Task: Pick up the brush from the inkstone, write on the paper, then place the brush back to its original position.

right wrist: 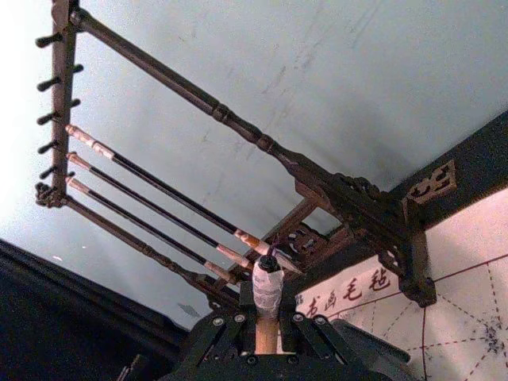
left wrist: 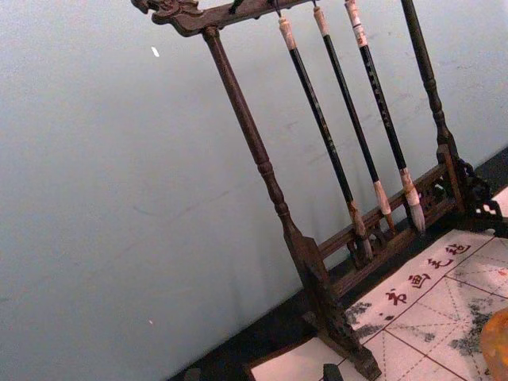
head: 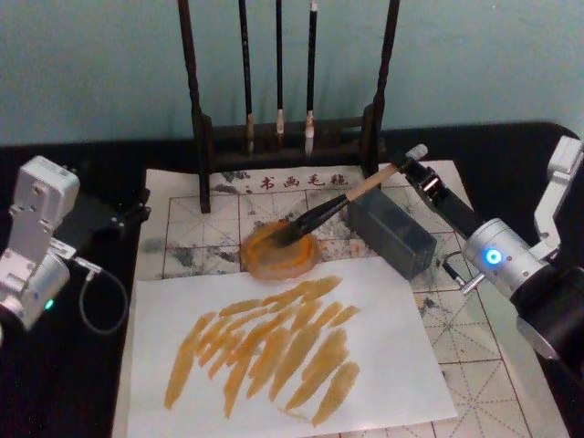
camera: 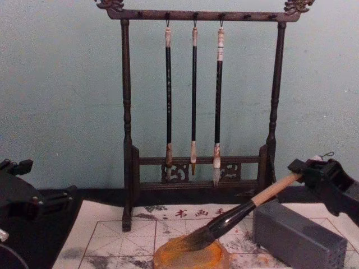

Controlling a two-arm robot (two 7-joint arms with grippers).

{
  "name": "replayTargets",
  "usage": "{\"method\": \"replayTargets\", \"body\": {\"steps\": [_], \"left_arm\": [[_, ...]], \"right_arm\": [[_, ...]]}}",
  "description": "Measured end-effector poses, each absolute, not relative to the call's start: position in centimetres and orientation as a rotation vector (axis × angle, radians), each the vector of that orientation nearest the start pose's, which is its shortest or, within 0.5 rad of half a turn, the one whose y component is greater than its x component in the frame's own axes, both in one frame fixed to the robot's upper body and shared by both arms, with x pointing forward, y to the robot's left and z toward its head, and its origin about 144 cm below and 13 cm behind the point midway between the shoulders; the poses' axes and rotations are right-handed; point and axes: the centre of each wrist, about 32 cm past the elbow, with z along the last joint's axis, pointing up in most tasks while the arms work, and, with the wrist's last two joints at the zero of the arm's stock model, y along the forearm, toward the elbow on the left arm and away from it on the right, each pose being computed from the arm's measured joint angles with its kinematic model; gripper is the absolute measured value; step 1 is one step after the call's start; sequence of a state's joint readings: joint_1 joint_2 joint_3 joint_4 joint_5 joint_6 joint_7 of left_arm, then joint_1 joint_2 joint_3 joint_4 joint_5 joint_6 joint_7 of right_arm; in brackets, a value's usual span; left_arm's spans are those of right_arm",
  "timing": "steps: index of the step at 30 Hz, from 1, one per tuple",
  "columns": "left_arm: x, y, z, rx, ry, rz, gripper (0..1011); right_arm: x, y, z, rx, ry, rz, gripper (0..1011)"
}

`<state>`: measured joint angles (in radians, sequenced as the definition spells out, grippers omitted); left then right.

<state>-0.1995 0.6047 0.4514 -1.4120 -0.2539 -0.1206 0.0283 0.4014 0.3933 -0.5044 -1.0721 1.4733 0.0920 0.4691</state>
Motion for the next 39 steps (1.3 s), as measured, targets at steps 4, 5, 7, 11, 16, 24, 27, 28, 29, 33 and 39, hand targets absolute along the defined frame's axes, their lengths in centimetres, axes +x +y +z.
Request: {"method": "replayTargets", "body": {"steps": [4, 5, 7, 11, 16, 24, 27, 28, 29, 33, 39], "left_arm": [[48.86, 30.97, 113.98, 0.304, -0.285, 1.248, 1001], [48.86, 30.97, 113.98, 0.305, -0.285, 1.248, 1001], [48.86, 30.97, 113.98, 0.305, -0.285, 1.248, 1001], [48.86, 30.97, 113.98, 0.304, -0.285, 1.248, 1001], [48.86, 30.97, 113.98, 0.304, -0.285, 1.248, 1001], [48.86, 30.97, 113.98, 0.304, -0.285, 1.248, 1001], [48.86, 30.97, 113.98, 0.305, -0.285, 1.248, 1001], [48.86, 30.97, 113.98, 0.304, -0.285, 1.248, 1001], [48.86, 30.97, 113.98, 0.304, -0.285, 1.248, 1001], [48.86, 30.97, 113.98, 0.304, -0.285, 1.248, 1001], [48.86, 30.97, 113.98, 0.304, -0.285, 1.248, 1001]], "right_arm": [[54.38, -27.04, 110.56, 0.553, 0.861, -0.89, 184], [54.39, -27.03, 110.54, 0.551, 0.861, -0.891, 184], [54.4, -27.01, 110.46, 0.547, 0.864, -0.892, 184], [54.41, -27.01, 110.4, 0.537, 0.867, -0.895, 184], [54.36, -27.09, 110.23, 0.528, 0.873, -0.9, 184], [54.25, -27.11, 110.04, 0.523, 0.88, -0.903, 184], [54.16, -27.14, 109.97, 0.524, 0.883, -0.906, 184], [54.11, -27.14, 109.94, 0.524, 0.884, -0.908, 184], [54.09, -27.13, 109.94, 0.524, 0.884, -0.909, 184], [53.96, -27.14, 109.88, 0.525, 0.885, -0.912, 184], [53.63, -27.21, 109.76, 0.528, 0.889, -0.919, 184]]}}
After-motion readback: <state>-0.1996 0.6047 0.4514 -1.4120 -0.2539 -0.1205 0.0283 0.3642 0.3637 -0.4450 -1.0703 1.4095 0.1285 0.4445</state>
